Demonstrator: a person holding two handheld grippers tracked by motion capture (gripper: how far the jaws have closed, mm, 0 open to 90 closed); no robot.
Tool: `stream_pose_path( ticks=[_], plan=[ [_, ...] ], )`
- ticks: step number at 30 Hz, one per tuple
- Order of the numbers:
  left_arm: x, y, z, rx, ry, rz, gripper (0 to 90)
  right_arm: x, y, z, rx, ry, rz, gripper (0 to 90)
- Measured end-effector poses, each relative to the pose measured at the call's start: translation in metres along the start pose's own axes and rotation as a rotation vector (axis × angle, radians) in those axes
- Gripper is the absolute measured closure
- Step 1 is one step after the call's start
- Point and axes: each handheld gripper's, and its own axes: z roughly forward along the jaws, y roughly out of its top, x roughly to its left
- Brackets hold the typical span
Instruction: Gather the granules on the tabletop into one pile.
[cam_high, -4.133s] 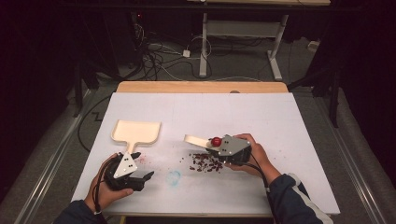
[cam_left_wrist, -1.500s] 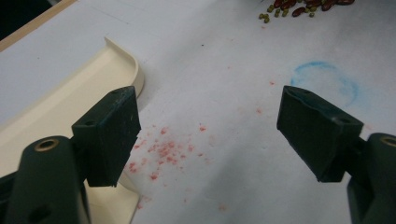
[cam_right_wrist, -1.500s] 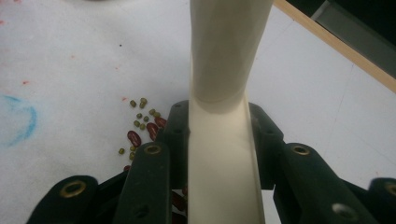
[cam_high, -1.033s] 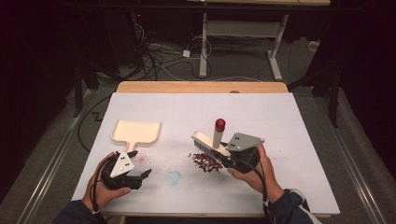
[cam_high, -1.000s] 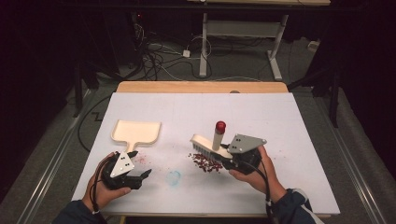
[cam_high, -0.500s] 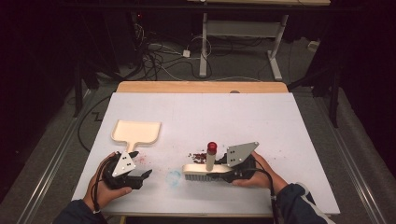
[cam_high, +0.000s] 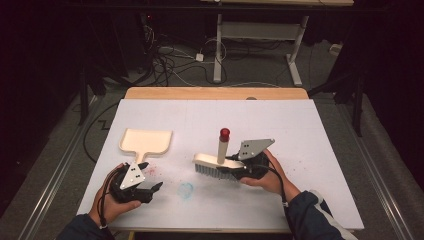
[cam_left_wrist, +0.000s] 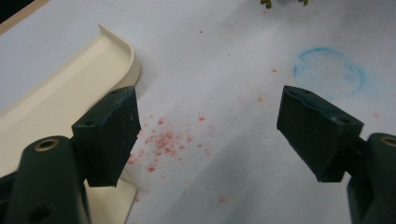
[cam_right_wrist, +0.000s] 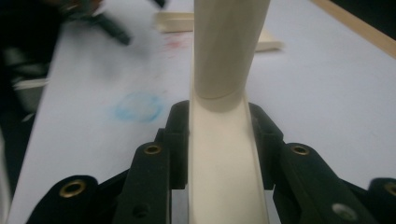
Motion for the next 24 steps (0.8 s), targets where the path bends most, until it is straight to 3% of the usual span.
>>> stream_pose_path(
  ticks=[2,8,10,12,13,17,22,24],
  plan=[
    [0.0,0.0,0.0,0.002,0.002,-0.001,20.4,0.009,0.009,0.001,-0.014,-0.048,0.095,67.2],
    [0.0,0.001,-0.001,-0.002,0.002,-0.004,20.4,0.04,0.02,0.023,-0.031,-0.12,0.303,67.2],
    [0.0,0.001,-0.001,-0.001,0.003,-0.005,20.4,0.049,0.018,0.035,-0.018,-0.15,0.348,67.2],
    [0.0,0.0,-0.001,-0.001,0.003,-0.005,20.4,0.054,0.014,0.047,0.004,-0.18,0.375,67.2],
    [0.0,0.0,-0.002,-0.004,0.002,-0.007,20.4,0.055,0.011,0.051,-0.01,-0.199,0.394,67.2],
    [0.0,0.0,-0.001,-0.004,-0.001,-0.009,20.5,0.053,0.009,0.048,-0.003,-0.3,0.408,67.2],
    [-0.001,0.0,0.0,0.01,-0.011,-0.014,20.5,0.042,0.0,0.036,0.003,-0.352,0.459,67.2],
    [-0.001,0.001,0.0,0.006,-0.007,-0.001,20.5,0.039,-0.004,0.031,0.003,-0.348,0.485,67.1]
  ],
)
